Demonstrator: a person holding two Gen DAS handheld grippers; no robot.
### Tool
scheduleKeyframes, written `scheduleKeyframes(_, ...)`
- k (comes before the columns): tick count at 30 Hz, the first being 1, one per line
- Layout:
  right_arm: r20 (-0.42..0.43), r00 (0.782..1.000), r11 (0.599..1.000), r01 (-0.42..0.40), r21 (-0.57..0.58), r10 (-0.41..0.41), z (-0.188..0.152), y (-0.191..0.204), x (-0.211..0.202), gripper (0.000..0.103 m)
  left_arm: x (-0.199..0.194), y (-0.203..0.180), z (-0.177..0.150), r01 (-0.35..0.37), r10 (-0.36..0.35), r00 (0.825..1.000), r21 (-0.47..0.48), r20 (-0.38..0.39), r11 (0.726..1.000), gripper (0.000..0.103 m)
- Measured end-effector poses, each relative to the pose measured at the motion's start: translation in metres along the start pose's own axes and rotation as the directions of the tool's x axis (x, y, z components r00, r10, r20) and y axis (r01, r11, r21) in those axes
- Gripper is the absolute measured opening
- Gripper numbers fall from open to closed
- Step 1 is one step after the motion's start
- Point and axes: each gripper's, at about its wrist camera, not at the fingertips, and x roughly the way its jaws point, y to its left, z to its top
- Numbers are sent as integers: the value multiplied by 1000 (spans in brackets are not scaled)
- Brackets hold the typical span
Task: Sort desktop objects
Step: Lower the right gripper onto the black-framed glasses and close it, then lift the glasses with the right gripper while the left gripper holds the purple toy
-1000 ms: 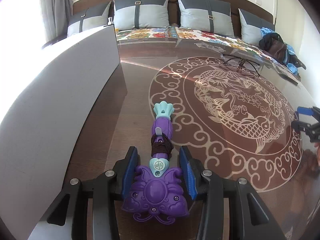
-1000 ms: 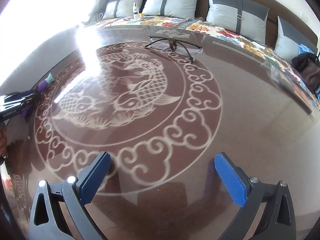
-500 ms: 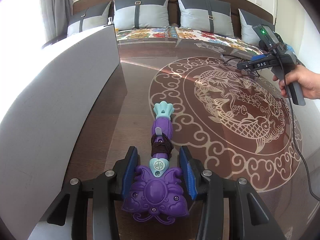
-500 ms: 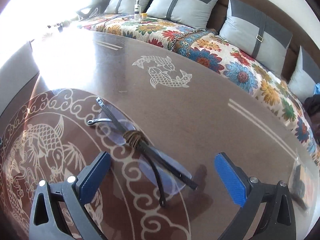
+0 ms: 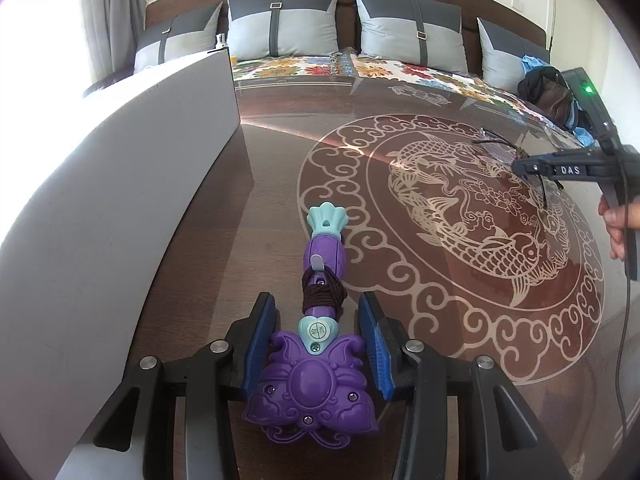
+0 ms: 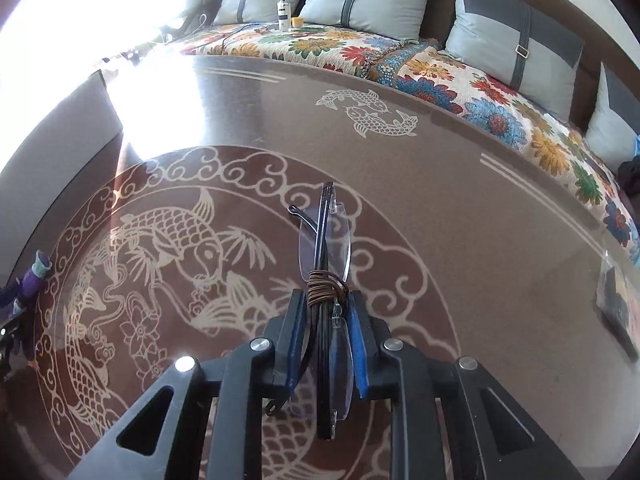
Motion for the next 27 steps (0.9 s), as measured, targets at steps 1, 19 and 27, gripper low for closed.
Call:
scheduleKeyframes(1, 5, 1000, 1000, 1, 19, -1, -14, 7, -9, 22, 0, 0, 0, 0, 0, 1000, 0, 0, 1000, 44)
scheduleKeyframes(19, 40, 977, 942, 191, 275, -210, -178, 121, -103, 101, 0, 0, 0, 0, 0, 1000, -1, 0, 1000, 44)
scheduleKeyframes(27, 33, 981, 937, 171, 304, -190, -181, 118, -102, 102, -1, 1, 0, 1, -1, 1000, -1, 1, 1000, 44)
